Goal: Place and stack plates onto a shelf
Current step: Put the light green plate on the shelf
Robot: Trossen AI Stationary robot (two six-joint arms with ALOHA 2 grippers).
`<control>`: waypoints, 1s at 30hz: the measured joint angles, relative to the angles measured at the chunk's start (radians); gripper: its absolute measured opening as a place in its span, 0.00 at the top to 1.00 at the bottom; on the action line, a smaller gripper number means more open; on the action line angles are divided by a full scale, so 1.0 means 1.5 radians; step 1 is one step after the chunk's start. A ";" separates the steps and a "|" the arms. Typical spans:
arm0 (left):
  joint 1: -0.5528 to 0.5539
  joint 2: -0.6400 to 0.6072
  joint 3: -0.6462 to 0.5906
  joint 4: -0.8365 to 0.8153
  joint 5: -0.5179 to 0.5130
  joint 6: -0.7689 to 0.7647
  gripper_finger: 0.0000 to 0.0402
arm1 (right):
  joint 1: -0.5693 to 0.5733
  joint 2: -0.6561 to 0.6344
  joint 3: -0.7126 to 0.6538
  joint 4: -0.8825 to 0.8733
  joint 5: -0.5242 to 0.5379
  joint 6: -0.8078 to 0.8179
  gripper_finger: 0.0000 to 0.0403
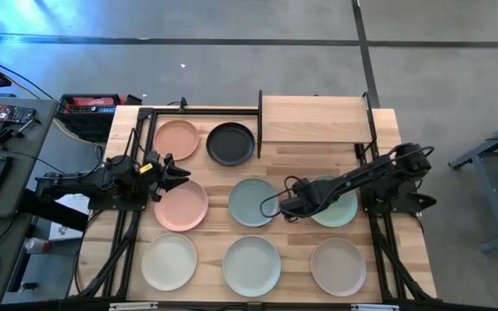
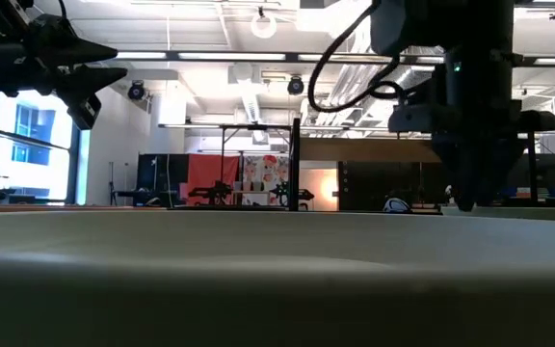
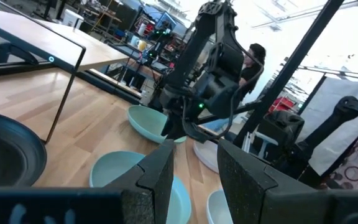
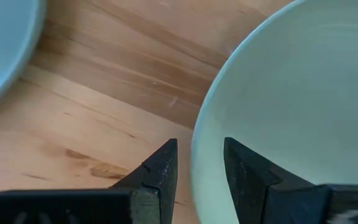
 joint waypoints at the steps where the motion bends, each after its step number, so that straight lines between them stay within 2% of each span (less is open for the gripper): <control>1: 0.000 0.000 0.000 0.000 0.000 0.000 0.72 | 0.000 0.004 0.000 0.000 -0.001 0.000 0.73; 12: 0.000 0.000 0.000 0.000 -0.001 0.000 0.72 | 0.000 0.047 0.000 0.001 -0.029 0.002 0.74; 15: 0.000 0.000 0.000 0.000 -0.001 0.000 0.72 | 0.000 0.046 0.000 -0.001 -0.031 0.011 0.80; 20: 0.000 0.000 0.000 0.000 -0.001 0.000 0.72 | 0.000 0.045 0.000 -0.003 -0.052 0.012 0.97; 30: 0.000 0.000 0.000 0.000 -0.001 0.001 0.72 | 0.000 0.045 0.030 -0.023 -0.084 0.014 0.99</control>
